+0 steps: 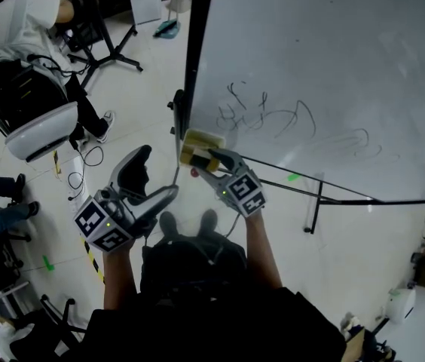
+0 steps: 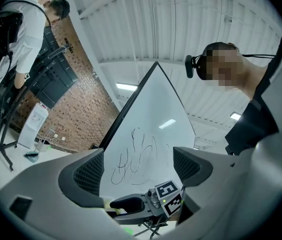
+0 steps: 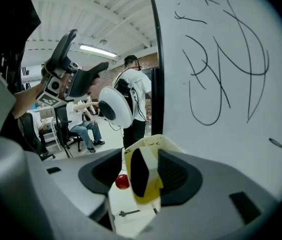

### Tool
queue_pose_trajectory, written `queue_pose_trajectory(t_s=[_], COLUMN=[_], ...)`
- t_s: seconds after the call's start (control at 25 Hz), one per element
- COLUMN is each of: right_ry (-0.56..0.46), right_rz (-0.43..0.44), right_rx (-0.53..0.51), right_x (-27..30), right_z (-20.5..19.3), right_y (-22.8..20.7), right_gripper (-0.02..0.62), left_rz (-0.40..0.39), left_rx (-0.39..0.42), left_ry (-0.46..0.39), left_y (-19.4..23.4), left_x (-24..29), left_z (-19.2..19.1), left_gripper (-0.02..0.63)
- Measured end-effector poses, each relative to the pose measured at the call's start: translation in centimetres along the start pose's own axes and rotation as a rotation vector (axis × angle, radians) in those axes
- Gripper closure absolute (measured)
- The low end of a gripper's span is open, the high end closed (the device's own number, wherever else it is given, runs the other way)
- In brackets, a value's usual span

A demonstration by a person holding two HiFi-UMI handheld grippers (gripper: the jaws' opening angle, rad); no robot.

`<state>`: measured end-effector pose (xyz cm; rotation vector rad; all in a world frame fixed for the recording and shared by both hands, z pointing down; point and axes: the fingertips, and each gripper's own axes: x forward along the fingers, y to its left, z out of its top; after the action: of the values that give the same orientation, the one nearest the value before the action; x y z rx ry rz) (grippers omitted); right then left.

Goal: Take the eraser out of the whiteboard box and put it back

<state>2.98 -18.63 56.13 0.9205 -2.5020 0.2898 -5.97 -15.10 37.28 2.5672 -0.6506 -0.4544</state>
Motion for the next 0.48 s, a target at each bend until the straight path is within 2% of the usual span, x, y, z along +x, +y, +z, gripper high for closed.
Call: queue_pose_trajectory(t_s=[0.28,0.48], right_ry=[-0.012,0.037], right_rz=[-0.001,-0.034], right_rx=[0.002,-0.05], right_x=[0.19,0.66], right_z=[-0.02,-0.72], right_y=[-0.19,-0.49], right_gripper=[0.347,0.347], left_rz=[0.001,-0.003], left_rx=[-0.005,-0.006], left_ry=[0.005,0.004], left_y=[0.07,0.1], left_x=[0.36,0.64], left_z=[-0.31,-0.3], left_gripper=[0.175,0.175])
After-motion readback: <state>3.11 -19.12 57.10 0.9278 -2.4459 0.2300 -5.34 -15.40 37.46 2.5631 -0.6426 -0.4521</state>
